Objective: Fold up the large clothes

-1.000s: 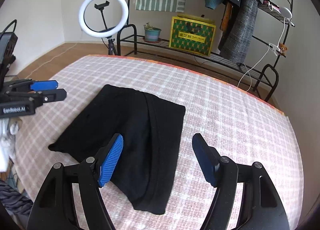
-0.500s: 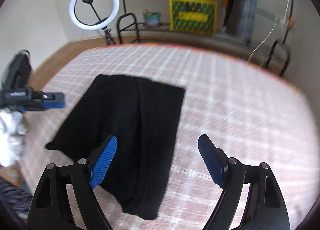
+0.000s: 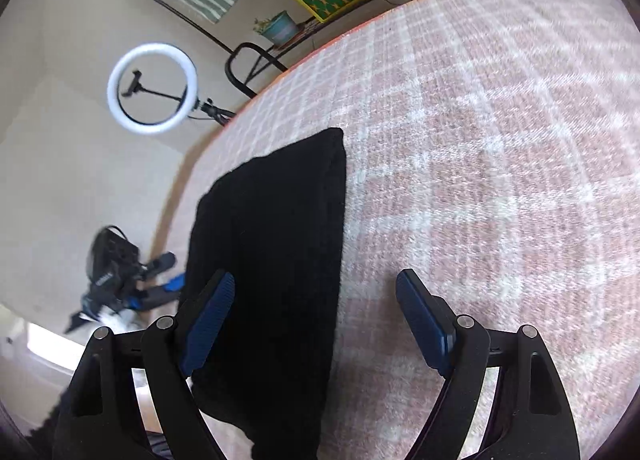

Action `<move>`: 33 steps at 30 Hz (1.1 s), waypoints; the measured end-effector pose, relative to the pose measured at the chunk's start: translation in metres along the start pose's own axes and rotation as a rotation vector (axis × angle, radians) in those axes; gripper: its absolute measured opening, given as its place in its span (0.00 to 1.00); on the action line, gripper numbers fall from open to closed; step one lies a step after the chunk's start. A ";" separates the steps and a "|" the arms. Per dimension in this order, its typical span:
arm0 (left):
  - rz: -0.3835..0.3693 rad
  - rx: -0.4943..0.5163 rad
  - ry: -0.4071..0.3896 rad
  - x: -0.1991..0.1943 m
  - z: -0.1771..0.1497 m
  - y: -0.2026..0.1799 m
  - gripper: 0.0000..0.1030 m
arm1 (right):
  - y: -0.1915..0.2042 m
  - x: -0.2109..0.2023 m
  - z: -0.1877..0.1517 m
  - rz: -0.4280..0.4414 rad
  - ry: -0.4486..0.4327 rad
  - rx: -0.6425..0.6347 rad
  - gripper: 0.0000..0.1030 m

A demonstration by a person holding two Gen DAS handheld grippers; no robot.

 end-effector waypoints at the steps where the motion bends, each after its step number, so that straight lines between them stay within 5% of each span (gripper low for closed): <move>1: 0.008 -0.007 -0.013 -0.004 0.004 0.004 0.61 | 0.000 0.002 0.001 -0.009 0.006 -0.006 0.79; 5: -0.018 -0.022 -0.010 -0.004 0.007 0.013 0.61 | 0.000 0.006 0.004 0.010 0.015 -0.015 0.74; 9: -0.044 0.003 0.013 0.003 0.006 0.011 0.61 | -0.010 0.009 0.001 0.072 0.047 0.018 0.51; 14: -0.099 -0.015 0.072 0.015 0.006 0.010 0.47 | -0.013 0.013 0.001 0.177 0.097 0.023 0.51; 21: -0.112 -0.016 0.079 0.032 0.008 -0.007 0.46 | -0.001 0.027 0.001 0.234 0.098 0.035 0.50; 23: -0.091 0.000 0.071 0.035 0.006 -0.014 0.45 | 0.006 0.033 0.001 0.221 0.101 0.018 0.48; 25: -0.054 0.018 0.061 0.036 0.007 -0.018 0.30 | 0.005 0.034 0.002 0.186 0.100 0.024 0.32; 27: -0.015 0.036 0.036 0.034 0.003 -0.022 0.26 | 0.002 0.030 0.002 0.164 0.091 0.033 0.26; 33: 0.163 0.279 -0.052 0.020 -0.018 -0.070 0.20 | 0.035 0.018 -0.001 -0.018 0.075 -0.135 0.21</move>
Point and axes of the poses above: each gripper's, at about its wrist camera, not at the fingertips, and x roughly the way its jaws point, y to its left, z to its top, the point moved 2 cm from there along x, roughly the way its jaws point, and after that the axes turned 3 degrees about -y, right-handed, at the moved point
